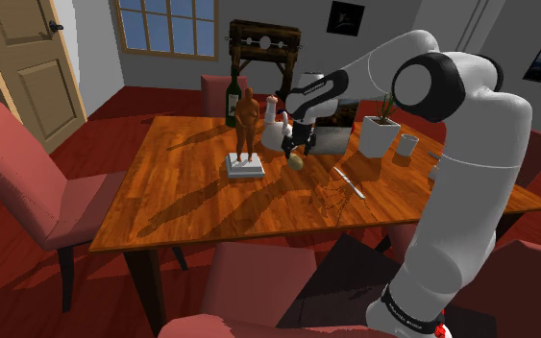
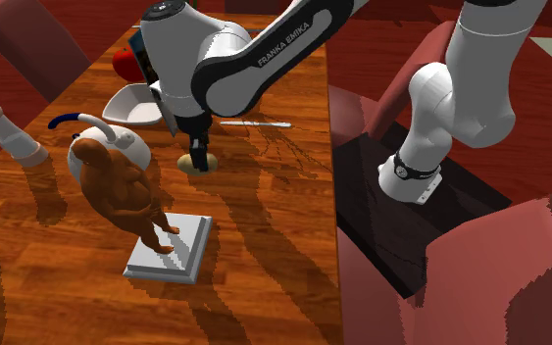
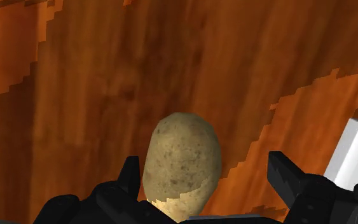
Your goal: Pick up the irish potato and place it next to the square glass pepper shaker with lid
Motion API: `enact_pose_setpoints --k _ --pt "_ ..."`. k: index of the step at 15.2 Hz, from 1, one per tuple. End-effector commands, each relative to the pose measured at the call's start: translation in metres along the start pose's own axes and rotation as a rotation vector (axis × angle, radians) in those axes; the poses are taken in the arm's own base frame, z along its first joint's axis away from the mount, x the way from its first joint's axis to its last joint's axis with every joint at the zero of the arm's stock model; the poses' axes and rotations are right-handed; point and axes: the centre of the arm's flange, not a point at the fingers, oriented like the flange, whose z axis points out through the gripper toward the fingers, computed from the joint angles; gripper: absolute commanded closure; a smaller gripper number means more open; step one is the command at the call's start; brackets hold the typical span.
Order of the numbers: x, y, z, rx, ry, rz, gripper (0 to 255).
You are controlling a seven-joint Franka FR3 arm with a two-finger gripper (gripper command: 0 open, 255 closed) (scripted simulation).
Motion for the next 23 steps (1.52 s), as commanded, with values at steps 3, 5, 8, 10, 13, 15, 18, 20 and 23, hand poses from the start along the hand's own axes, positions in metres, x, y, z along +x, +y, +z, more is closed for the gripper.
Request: enact_pose_setpoints --k 3,5,8,10,13,15,18,20,23 --pt "0.012 0.012 0.02 -0.002 -0.002 0.022 0" --pt "0.012 0.012 0.031 -0.002 -0.002 0.022 0" --pt "0.012 0.012 0.049 -0.002 -0.002 0.022 0" --pt "0.012 0.012 0.049 -0.002 -0.002 0.022 0" --pt "0.012 0.012 0.049 -0.002 -0.002 0.022 0" --pt "0.012 0.012 0.049 -0.002 -0.002 0.022 0" --pt "0.012 0.012 0.049 -0.002 -0.002 0.022 255" --pt "0.012 0.012 0.049 -0.002 -0.002 0.022 255" --pt "0.012 0.012 0.049 -0.002 -0.002 0.022 255"
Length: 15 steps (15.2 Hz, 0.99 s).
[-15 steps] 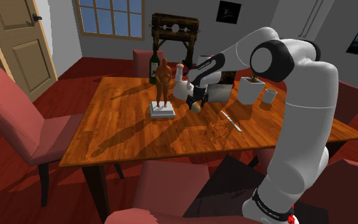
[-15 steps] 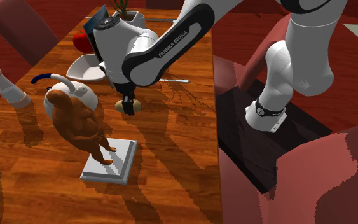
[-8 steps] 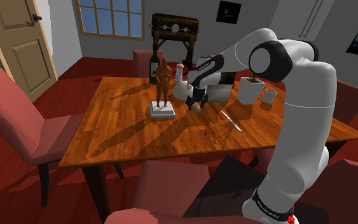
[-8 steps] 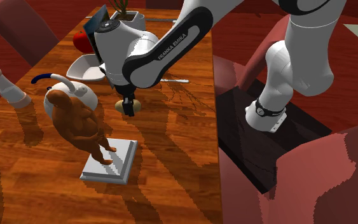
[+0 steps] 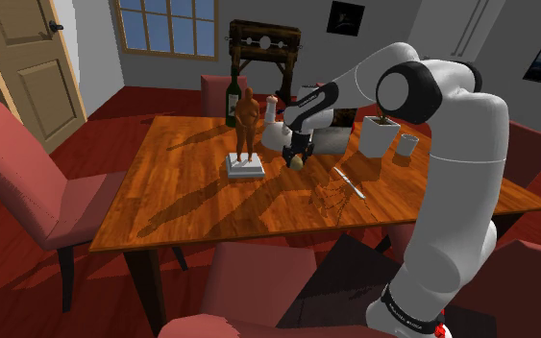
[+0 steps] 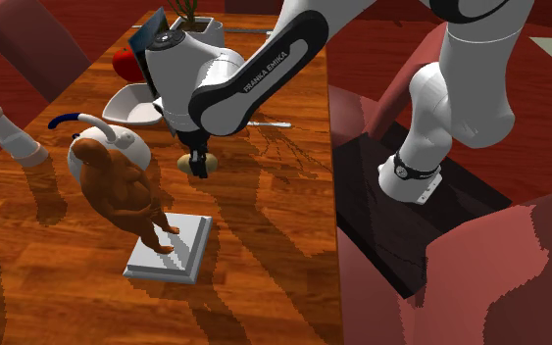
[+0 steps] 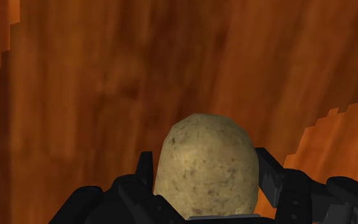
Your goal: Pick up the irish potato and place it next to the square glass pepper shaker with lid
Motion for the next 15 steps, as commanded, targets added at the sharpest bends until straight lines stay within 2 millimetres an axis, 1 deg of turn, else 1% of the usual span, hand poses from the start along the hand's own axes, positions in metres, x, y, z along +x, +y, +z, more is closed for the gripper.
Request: enact_pose_setpoints --k 1,3,15 --pt "0.0 0.0 0.0 0.0 0.0 0.0 255" --pt "0.0 0.0 0.0 0.0 0.0 0.0 255" --pt "0.002 0.002 -0.063 0.0 0.0 0.0 255"
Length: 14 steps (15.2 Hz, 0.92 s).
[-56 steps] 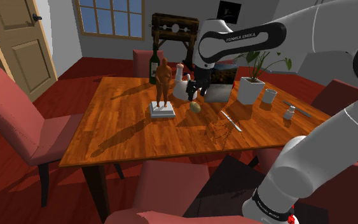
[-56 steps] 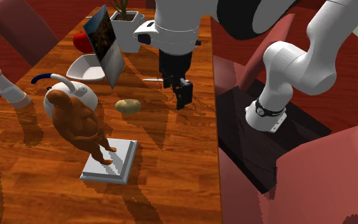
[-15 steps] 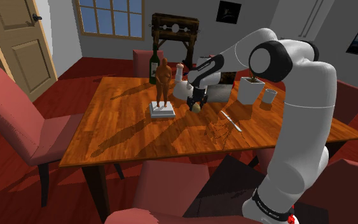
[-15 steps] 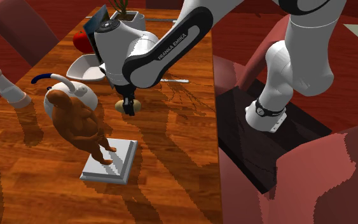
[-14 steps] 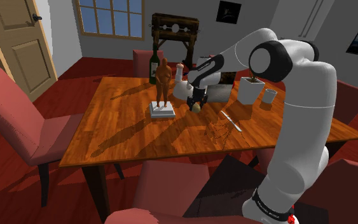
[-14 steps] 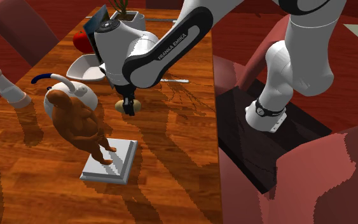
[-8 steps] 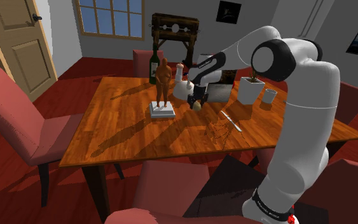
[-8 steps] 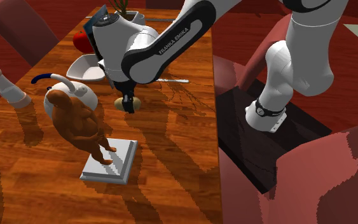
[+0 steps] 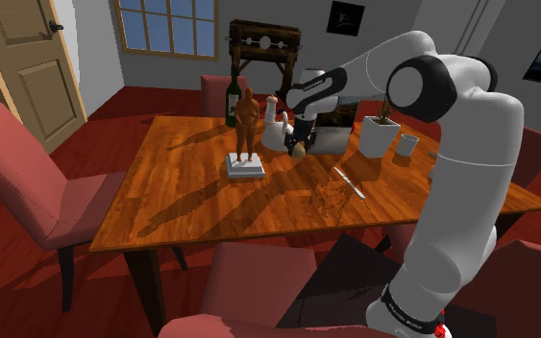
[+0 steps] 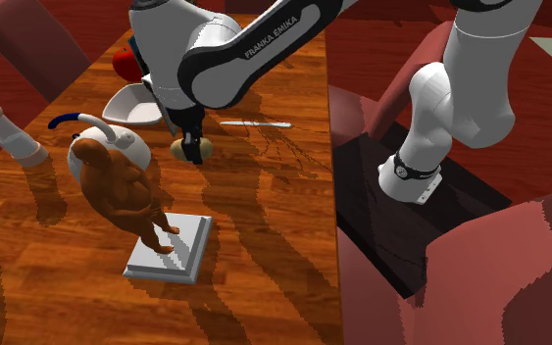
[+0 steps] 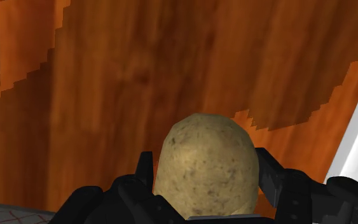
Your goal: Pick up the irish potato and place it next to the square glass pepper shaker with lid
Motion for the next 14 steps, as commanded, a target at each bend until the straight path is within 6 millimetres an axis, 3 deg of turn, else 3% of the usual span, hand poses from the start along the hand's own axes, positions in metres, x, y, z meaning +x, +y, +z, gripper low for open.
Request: enact_pose_setpoints --k 1,14 --pt "0.0 0.0 -0.01 0.0 0.0 0.0 255" --pt "0.002 0.002 -0.079 0.0 0.0 0.0 255"
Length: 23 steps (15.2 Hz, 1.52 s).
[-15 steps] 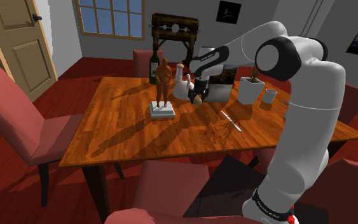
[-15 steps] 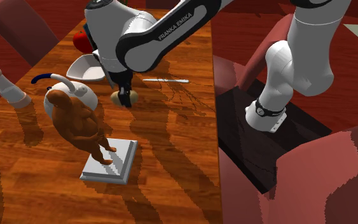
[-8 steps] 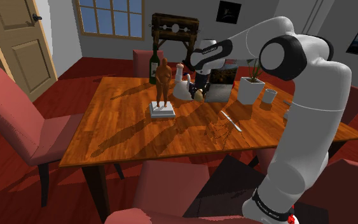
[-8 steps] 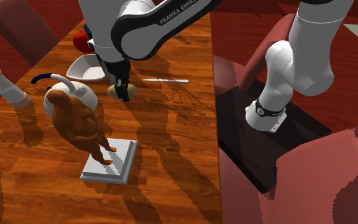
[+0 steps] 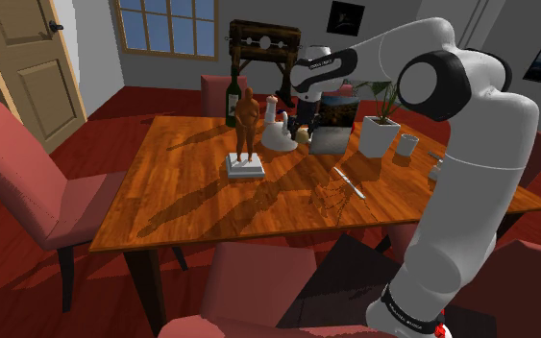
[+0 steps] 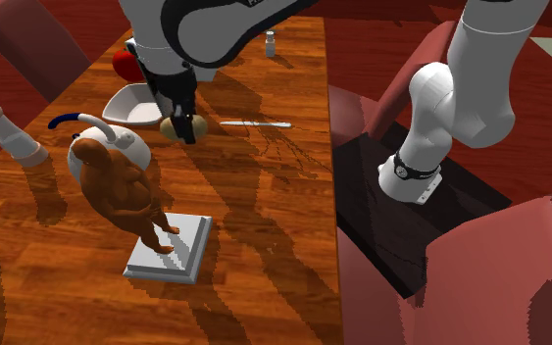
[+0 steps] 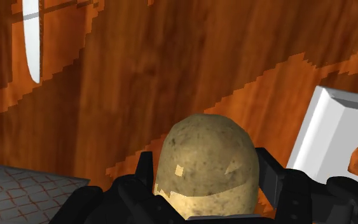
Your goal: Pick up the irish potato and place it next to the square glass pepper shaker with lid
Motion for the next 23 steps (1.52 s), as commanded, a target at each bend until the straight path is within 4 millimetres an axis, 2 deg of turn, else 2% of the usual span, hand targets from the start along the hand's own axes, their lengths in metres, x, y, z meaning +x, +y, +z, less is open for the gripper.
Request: enact_pose_setpoints --k 1,6,23 --pt "0.001 0.001 -0.011 0.0 0.0 0.0 255" --pt "0.002 0.002 -0.033 0.0 0.0 0.0 255" --pt "-0.099 0.202 -0.031 0.0 0.0 0.0 255"
